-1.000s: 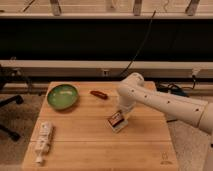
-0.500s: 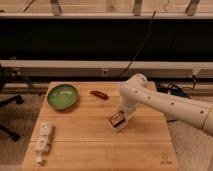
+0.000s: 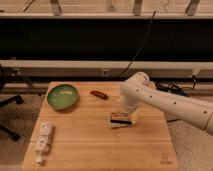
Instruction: Place the eraser on the white sponge
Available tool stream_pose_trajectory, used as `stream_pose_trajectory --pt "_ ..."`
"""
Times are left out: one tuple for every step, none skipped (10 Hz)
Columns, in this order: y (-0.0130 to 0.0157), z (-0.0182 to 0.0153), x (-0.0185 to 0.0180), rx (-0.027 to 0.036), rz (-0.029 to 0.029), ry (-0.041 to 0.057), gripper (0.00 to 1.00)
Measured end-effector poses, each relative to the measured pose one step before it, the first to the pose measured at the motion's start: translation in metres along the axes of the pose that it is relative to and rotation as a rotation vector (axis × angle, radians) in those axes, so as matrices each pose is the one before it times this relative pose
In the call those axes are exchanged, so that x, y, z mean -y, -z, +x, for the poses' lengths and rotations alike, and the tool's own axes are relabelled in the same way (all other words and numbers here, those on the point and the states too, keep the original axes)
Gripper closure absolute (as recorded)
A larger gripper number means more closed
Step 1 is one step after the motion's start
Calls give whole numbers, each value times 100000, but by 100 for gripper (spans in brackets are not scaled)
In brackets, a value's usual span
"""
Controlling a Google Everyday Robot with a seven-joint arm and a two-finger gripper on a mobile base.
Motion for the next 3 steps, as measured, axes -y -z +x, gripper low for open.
stream_pose_trajectory --pt "1066 501 45 -1349 -30 189 20" --pt "1034 331 219 -428 300 160 20" --pt "575 -58 -45 302 -543 41 20"
